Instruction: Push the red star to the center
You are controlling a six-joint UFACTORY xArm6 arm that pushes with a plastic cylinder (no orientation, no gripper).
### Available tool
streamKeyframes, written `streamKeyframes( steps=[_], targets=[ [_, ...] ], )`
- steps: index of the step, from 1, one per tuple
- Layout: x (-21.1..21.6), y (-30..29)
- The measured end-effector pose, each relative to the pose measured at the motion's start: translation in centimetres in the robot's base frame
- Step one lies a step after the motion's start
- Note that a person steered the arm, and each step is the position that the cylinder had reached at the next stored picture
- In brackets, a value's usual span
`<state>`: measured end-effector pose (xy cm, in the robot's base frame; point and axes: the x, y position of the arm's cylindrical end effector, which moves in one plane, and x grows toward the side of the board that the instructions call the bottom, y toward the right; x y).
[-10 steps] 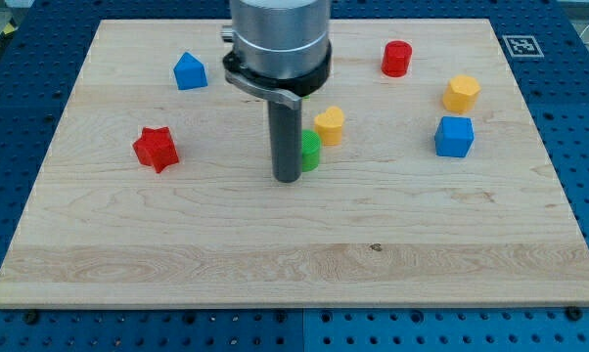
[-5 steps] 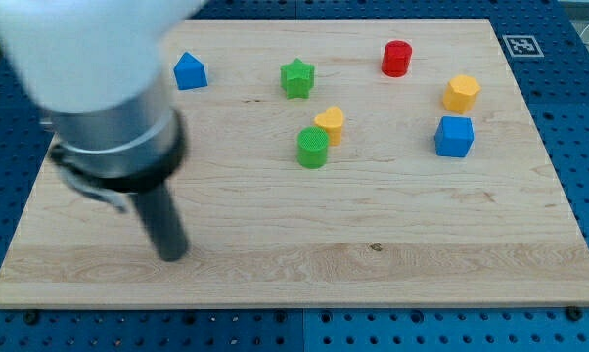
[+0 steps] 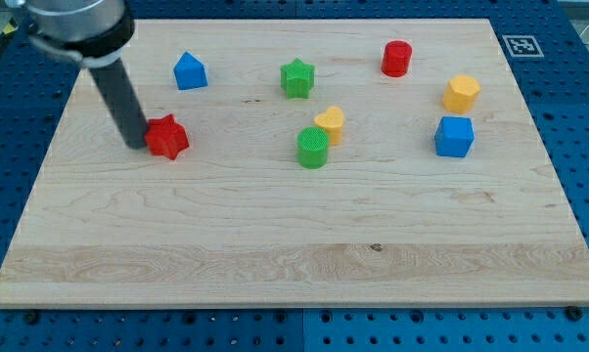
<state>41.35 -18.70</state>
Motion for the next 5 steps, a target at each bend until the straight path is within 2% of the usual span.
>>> streamKeyframes(
  steps=[1,2,4,5],
  targets=[
    [-1.4,0.7],
    [-0.7,0.4],
    [3.7,0.3],
    [3.7,3.9]
  ],
)
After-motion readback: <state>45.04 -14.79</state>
